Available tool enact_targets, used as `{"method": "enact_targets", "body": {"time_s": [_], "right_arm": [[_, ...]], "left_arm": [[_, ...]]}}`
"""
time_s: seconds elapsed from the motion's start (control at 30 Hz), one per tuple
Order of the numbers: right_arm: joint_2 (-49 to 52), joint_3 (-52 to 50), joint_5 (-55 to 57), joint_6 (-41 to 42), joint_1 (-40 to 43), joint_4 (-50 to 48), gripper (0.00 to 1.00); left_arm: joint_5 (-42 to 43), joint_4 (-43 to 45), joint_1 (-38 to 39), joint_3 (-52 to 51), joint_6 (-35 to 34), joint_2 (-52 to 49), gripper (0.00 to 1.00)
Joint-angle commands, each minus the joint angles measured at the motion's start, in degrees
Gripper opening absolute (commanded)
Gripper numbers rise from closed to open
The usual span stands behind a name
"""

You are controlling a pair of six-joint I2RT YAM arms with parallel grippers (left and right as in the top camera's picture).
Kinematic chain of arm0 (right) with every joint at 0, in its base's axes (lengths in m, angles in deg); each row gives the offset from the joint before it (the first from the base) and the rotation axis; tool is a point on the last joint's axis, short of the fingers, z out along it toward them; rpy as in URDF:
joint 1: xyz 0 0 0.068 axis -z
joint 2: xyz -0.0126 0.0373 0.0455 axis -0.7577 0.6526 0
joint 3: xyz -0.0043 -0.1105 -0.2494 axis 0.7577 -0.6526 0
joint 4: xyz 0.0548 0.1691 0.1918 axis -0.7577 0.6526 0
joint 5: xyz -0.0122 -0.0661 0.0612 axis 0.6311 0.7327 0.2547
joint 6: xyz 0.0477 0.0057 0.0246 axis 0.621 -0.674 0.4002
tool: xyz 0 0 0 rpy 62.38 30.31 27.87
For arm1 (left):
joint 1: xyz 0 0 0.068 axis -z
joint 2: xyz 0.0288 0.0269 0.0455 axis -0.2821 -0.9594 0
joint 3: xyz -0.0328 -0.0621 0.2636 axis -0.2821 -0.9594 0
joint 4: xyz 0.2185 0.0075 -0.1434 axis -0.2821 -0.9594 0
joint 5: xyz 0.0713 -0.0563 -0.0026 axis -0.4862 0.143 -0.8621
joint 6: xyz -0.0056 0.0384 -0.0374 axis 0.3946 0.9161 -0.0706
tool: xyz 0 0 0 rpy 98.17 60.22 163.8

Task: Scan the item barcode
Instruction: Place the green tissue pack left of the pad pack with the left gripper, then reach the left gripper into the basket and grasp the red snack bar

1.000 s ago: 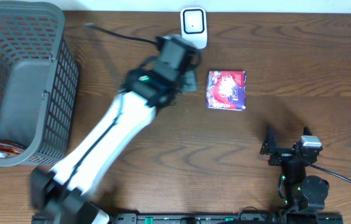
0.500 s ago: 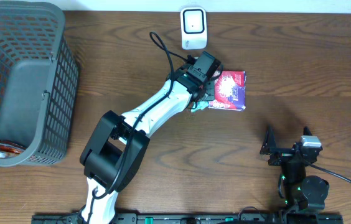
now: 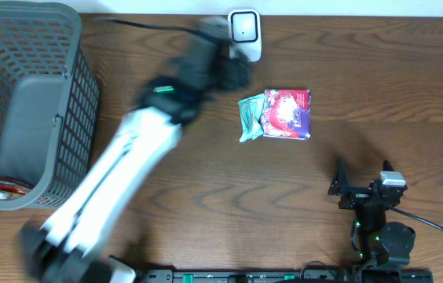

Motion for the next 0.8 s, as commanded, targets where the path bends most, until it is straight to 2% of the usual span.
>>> {"method": "enact_targets", "body": {"time_s": [0.0, 0.1, 0.27, 0.33, 0.37, 0.47, 0.6, 0.77], "right_arm": [[-0.28, -0.07, 0.50, -0.52, 0.11, 0.26, 0.99], [-0.28, -0.07, 0.50, -0.52, 0.11, 0.26, 0.99], [-0.28, -0.07, 0.50, -0.52, 0.11, 0.26, 0.99], [-0.28, -0.07, 0.50, -0.52, 0.11, 0.24, 0.99], [-0.28, -0.07, 0.50, -0.52, 0.11, 0.26, 0.99], [-0.28, -0.07, 0.50, -0.52, 0.11, 0.26, 0.99], [-0.28, -0.07, 0.50, -0.52, 0.11, 0.24, 0.99], [-0.28, -0.07, 0.50, -0.52, 0.11, 0.24, 0.99]], "left_arm": [[-16.87, -4.81, -9.40, 0.76, 1.22, 8.55, 0.74], [-22.73, -12.02, -22.05, 0.76, 1.20, 13.14, 0.75], [-22.67, -24.61, -41.05, 0.28, -0.52, 12.41, 0.75], [-22.67, -28.15, -46.47, -0.31, -1.05, 10.64, 0.75], [-22.67, -29.94, -49.05, -0.59, -3.91, 9.46, 0.75], [-22.67, -33.99, -53.83, -1.31, -9.79, 5.84, 0.75], [-22.62, -35.15, -56.92, -3.41, -11.45, 0.11, 0.75], [-22.69, -35.15, -57.27, -6.62, -12.74, -6.43, 0.75]]}}
